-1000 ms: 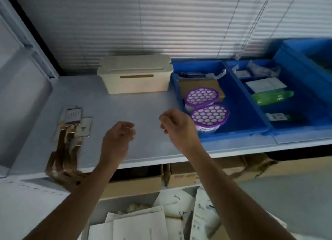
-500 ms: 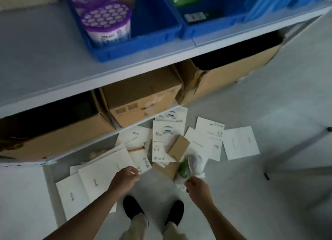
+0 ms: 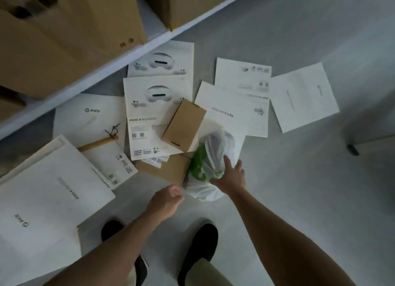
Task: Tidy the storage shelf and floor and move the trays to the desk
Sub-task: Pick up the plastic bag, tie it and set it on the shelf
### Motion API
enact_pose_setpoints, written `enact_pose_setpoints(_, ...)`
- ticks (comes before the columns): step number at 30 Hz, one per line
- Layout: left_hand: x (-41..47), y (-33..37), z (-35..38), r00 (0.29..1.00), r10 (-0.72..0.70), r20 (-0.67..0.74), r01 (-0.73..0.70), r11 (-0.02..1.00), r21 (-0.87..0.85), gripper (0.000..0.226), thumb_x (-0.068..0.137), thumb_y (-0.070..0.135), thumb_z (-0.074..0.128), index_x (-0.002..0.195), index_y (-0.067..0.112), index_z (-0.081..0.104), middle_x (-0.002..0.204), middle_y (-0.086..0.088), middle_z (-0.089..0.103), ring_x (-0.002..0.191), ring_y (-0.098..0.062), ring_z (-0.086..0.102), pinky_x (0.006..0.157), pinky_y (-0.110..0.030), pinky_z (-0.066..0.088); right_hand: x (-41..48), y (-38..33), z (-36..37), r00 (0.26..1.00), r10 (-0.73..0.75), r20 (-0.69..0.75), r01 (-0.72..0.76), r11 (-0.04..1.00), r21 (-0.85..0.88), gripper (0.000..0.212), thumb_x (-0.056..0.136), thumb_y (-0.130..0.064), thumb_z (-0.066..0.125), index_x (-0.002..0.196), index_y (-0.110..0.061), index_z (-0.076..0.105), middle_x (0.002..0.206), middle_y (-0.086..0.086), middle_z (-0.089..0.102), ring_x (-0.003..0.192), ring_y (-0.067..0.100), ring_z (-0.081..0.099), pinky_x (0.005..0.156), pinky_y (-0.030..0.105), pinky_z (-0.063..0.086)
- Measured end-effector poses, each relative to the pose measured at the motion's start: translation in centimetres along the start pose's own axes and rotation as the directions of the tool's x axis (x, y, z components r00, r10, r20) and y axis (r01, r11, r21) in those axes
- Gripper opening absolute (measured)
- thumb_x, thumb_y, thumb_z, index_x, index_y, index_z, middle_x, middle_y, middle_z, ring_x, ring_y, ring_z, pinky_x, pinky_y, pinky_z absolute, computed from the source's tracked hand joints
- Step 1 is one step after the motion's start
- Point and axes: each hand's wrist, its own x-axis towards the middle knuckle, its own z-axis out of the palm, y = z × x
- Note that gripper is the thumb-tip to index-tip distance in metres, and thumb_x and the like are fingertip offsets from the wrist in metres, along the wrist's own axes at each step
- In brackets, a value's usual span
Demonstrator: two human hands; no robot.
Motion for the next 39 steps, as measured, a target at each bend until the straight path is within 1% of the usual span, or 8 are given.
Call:
enact_pose_setpoints(5,2.2,-2.6,1.5,0.998,-0.055,0.013,0.055,0.998,0.017,0.026,0.089,0.032,0.059,0.113,0.022,0.064,0.109,0.002,0.068,0.097,-0.016,0.063,0.077,-0.023,0.042,3.7,0.3,3.7,0.998,0.058,0.023,-0.062,0.958,0.280,0.056,0.072,-0.018,0.080,0.120,-0.018,0.050,0.111,0.010,0.062,0.097,0.033,0.065,0.082,0.041,0.059)
enact_pose_setpoints(11,-5.8,-0.9,-1.6,0.993,-0.117,-0.015,0.114,0.985,-0.128,0.025,0.091,0.029,0.060,0.114,0.021,0.064,0.111,0.002,0.066,0.106,-0.018,0.062,0.078,-0.020,0.037,-4.4,-0.3,-4.0,0.997,0.036,-0.065,-0.003,0.893,0.450,0.010,0.076,-0.017,0.062,0.085,-0.014,0.062,0.080,0.006,0.067,0.074,0.024,0.063,0.062,0.030,0.050)
enact_pose_setpoints(18,-25.2,5.3,-7.6,0.990,-0.144,-0.003,0.125,0.869,-0.480,0.017,0.076,0.034,0.066,0.090,0.024,0.062,0.107,-0.012,0.069,0.077,-0.016,0.062,0.074,-0.032,0.050,-27.1,-4.7,-17.8,0.982,-0.184,0.039,0.136,0.840,0.525,0.004,0.076,-0.011,0.066,0.080,-0.011,0.065,0.078,0.007,0.064,0.068,0.020,0.057,0.057,0.026,0.040)
enact_pose_setpoints(20,-31.6,7.5,-10.4,0.987,-0.161,0.002,0.136,0.828,-0.544,0.003,0.090,0.029,0.062,0.091,0.026,0.060,0.105,-0.006,0.065,0.082,-0.015,0.061,0.061,-0.026,0.045,-33.9,-6.5,-21.6,0.965,-0.258,0.045,0.194,0.820,0.538,0.005,0.075,-0.010,0.069,0.080,-0.011,0.067,0.078,0.007,0.063,0.069,0.021,0.056,0.059,0.027,0.041)
enact_pose_setpoints(23,-39.8,9.9,-14.6,0.986,-0.156,-0.051,0.094,0.791,-0.605,0.019,0.090,0.039,0.060,0.105,0.027,0.059,0.107,-0.002,0.063,0.100,-0.021,0.061,0.072,-0.030,0.048,-43.6,-10.8,-27.3,0.917,-0.400,0.010,0.330,0.771,0.545,0.009,0.073,-0.009,0.071,0.072,-0.014,0.065,0.070,0.003,0.060,0.065,0.021,0.053,0.060,0.028,0.038)
enact_pose_setpoints(27,-49.5,9.6,-20.6,0.994,-0.089,-0.062,0.003,0.592,-0.806,0.039,0.082,0.058,0.063,0.107,0.028,0.061,0.110,-0.003,0.063,0.095,-0.019,0.059,0.086,-0.033,0.049,-55.0,-18.2,-33.3,0.807,-0.590,-0.027,0.501,0.660,0.559,0.009,0.060,-0.017,0.071,0.067,-0.019,0.066,0.068,0.004,0.060,0.066,0.023,0.057,0.061,0.031,0.041)
enact_pose_setpoints(32,-58.3,4.8,-27.3,0.964,0.240,-0.110,-0.123,0.040,-0.992,0.059,0.081,0.045,0.071,0.130,0.014,0.063,0.136,-0.013,0.060,0.126,-0.032,0.056,0.106,-0.051,0.042,-66.7,-27.8,-36.9,0.642,-0.766,-0.042,0.650,0.514,0.560,0.014,0.057,-0.020,0.069,0.070,-0.017,0.066,0.076,0.021,0.063,0.070,0.030,0.063,0.065,0.039,0.047)
enact_pose_setpoints(39,-65.8,-0.4,-35.9,0.858,0.272,-0.435,-0.439,-0.047,-0.897,0.105,0.031,0.014,0.099,0.127,0.009,0.058,0.108,-0.013,0.072,0.095,-0.029,0.071,0.073,-0.044,0.058,-77.0,-40.9,-37.9,0.442,-0.897,-0.022,0.755,0.359,0.549,0.014,0.075,-0.011,0.072,0.071,-0.024,0.067,0.081,0.009,0.069,0.081,0.029,0.070,0.083,0.048,0.057)
